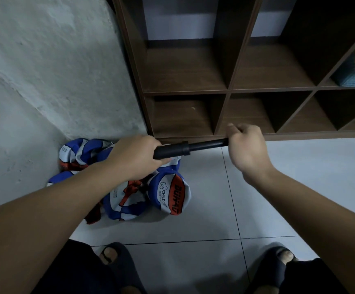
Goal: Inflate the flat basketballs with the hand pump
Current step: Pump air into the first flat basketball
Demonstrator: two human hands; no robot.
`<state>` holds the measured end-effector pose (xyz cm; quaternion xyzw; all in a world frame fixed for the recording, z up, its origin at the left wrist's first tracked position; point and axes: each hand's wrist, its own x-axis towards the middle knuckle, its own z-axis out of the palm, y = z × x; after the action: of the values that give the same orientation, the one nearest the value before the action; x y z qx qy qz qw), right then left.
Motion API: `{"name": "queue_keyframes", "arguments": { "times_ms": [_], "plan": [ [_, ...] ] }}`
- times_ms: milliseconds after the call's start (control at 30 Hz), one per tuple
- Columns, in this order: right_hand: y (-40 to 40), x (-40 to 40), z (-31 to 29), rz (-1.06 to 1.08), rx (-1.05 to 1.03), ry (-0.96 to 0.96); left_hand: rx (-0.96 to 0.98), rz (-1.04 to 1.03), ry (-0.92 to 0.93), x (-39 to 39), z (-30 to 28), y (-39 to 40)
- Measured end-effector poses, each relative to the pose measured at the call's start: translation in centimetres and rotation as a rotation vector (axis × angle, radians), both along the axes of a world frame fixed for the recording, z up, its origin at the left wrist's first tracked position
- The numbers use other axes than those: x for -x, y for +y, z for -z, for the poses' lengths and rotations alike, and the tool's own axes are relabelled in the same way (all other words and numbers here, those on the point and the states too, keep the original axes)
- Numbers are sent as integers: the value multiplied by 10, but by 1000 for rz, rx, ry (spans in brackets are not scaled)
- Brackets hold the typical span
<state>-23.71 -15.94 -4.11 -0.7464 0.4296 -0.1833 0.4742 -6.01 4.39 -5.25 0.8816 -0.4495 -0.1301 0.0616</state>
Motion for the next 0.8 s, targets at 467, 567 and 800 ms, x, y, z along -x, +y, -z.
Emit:
{"name": "queue_keyframes", "arguments": {
  "times_ms": [467,567,800],
  "plan": [
    [41,-6,13,-182,-15,61,64,77,-121,23,11,-8],
    [16,-5,9,-143,-5,69,32,68,-94,15,5,-10],
    [-28,4,3,25,-24,66,5,0,-44,-14,3,0]
  ]
}}
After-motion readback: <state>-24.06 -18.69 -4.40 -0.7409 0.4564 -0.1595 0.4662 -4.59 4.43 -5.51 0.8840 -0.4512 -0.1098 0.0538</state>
